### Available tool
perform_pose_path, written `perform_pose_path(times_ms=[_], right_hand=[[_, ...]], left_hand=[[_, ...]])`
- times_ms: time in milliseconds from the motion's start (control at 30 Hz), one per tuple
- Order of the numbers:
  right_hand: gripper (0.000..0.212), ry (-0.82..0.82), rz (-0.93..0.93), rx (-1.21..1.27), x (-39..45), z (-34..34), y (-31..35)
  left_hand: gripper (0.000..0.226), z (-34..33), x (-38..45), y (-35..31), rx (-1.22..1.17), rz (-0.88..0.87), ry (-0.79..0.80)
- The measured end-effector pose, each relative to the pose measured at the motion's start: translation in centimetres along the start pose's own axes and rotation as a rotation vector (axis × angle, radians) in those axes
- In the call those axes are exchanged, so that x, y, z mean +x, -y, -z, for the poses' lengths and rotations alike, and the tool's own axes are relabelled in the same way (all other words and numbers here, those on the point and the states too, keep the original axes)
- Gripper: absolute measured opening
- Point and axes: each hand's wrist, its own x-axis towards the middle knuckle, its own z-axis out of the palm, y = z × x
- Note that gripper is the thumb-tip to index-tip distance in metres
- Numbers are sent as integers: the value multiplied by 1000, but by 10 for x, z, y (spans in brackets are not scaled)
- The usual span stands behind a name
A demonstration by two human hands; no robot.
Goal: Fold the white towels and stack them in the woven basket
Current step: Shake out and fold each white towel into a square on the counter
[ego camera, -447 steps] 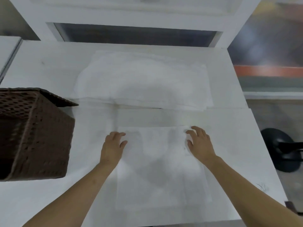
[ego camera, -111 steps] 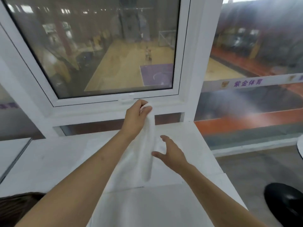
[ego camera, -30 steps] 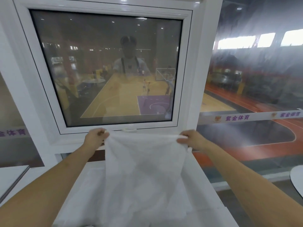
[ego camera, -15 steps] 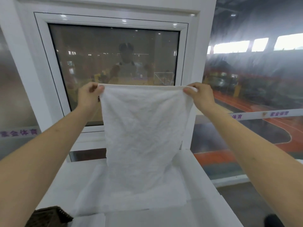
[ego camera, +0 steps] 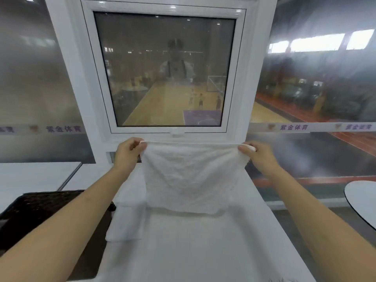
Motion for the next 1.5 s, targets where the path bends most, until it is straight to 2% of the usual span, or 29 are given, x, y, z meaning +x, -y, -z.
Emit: perform_pose_path(times_ms=[367, 567, 767, 1133, 1333, 1500], right_hand=[[10, 232, -174, -33, -198, 22, -104], [11, 280, -229, -17, -257, 27, -128], [10, 278, -262, 1, -260, 22, -136], [10, 253, -293, 40, -212, -14, -145], [11, 240, -314, 65, -234, -5, -149], [9, 294, -323, 81, -273, 17, -148]], left_hand=[[15, -4, -228, 99, 162, 209, 7], [14, -9, -301, 117, 122, 325, -14], [14, -13, -305, 129, 132, 341, -26], [14, -18, -249, 157, 154, 373, 29], [15, -21, -275, 157, 121, 410, 20], [19, -15, -315, 150, 170, 409, 25]])
